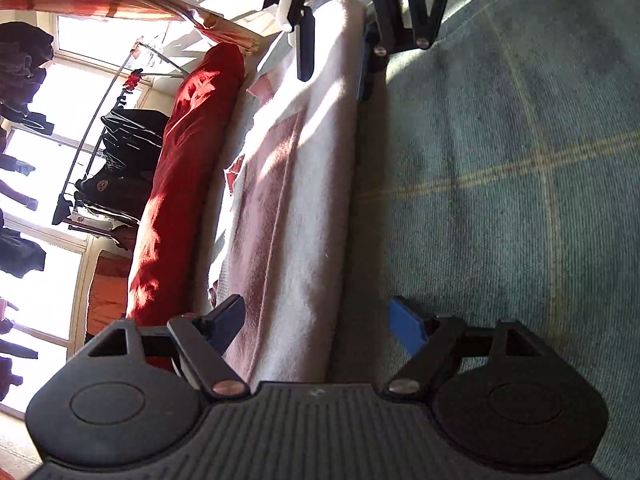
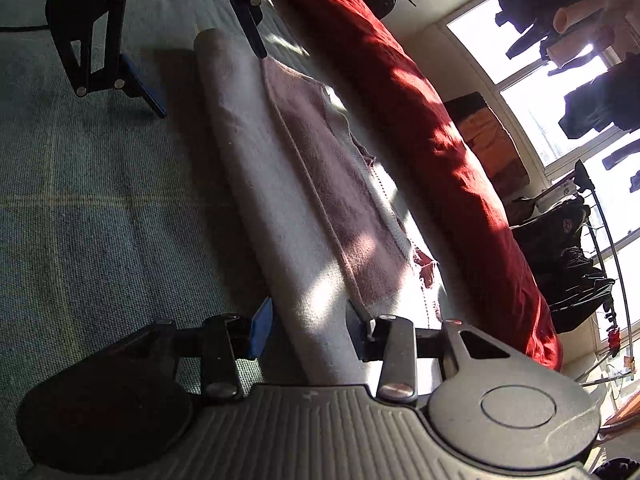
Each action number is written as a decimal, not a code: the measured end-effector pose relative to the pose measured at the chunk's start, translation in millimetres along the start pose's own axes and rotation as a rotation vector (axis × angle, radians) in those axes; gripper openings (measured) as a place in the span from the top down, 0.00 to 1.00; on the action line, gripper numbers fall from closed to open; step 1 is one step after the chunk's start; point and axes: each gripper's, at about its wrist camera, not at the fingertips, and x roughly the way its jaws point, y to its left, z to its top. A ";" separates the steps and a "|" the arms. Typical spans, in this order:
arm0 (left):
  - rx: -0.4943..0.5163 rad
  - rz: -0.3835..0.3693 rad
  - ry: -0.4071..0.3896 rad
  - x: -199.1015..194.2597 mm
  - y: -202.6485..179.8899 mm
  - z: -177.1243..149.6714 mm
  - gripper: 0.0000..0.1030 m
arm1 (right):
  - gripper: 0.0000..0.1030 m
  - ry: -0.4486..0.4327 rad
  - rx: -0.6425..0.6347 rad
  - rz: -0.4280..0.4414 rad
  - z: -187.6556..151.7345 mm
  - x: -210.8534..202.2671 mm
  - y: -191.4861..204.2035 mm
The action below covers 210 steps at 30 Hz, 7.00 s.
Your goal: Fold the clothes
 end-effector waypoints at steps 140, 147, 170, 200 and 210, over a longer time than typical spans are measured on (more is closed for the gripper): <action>-1.408 -0.415 0.056 -123.8 32.4 -4.8 0.13 | 0.33 -0.108 1.097 0.306 -118.1 -172.0 6.0; -1.505 -0.373 0.112 -75.1 25.8 -21.6 0.12 | 0.33 -0.070 1.177 0.139 -143.6 -123.9 -35.9; -1.317 -0.415 0.071 -27.0 25.7 -18.3 0.11 | 0.20 0.021 0.898 0.164 -81.5 -40.6 -25.1; -1.310 -0.478 0.004 -39.4 25.7 -50.6 0.08 | 0.17 -0.082 0.756 0.442 -26.0 -35.2 -11.2; -1.283 -0.376 0.025 -46.9 48.1 -53.5 0.08 | 0.17 -0.107 0.861 0.371 -47.0 -57.7 -44.3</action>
